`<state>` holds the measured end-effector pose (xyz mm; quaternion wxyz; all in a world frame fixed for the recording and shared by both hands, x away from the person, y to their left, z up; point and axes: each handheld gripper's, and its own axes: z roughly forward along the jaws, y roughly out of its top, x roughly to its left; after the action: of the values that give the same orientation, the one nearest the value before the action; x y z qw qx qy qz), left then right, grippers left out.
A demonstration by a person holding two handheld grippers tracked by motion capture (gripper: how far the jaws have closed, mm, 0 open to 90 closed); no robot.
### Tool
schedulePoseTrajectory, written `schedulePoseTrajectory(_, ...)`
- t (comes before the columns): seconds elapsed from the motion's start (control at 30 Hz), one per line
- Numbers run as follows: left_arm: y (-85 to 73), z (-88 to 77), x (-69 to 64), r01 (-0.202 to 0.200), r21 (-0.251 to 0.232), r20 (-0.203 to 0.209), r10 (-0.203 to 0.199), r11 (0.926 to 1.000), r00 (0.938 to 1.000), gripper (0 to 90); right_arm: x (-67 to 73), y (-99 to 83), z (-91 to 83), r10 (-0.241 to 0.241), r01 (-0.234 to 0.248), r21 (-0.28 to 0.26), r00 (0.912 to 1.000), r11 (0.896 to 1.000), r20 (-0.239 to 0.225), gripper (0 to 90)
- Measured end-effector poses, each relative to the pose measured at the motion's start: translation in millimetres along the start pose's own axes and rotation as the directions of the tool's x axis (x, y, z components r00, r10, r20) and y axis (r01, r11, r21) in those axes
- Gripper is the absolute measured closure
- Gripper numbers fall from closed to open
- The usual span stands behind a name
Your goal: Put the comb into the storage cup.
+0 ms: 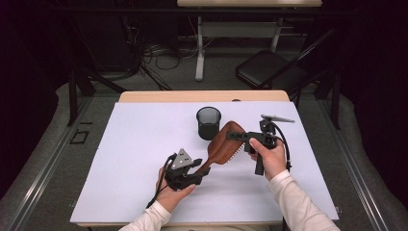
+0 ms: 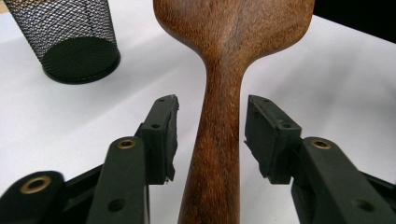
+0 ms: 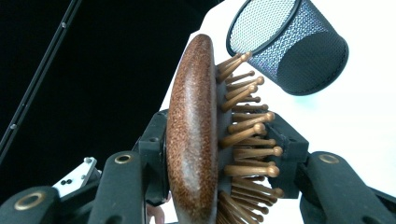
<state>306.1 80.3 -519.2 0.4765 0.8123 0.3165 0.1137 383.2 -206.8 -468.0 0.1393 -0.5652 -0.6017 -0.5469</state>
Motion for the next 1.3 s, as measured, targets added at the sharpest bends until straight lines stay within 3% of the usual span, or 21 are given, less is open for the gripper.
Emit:
schedulePoseTrajectory(0.8, 2.1, -13.4, 16.2, 0.073, -0.058, -0.043, -0.076, 0.9956, 0.9962, 36.2, 16.0, 31.0, -2.2, -0.052, 0.053, -0.014, 0.9962, 0.998, 0.069, 50.1)
schedulePoseTrajectory(1.3, 4.1, -26.2, 35.7, 0.152, -0.078, -0.103, -0.160, 0.9853, 0.9818, 31.7, 21.8, 50.4, -7.4, -0.058, 0.063, -0.046, 0.9935, 0.997, 0.098, 50.1)
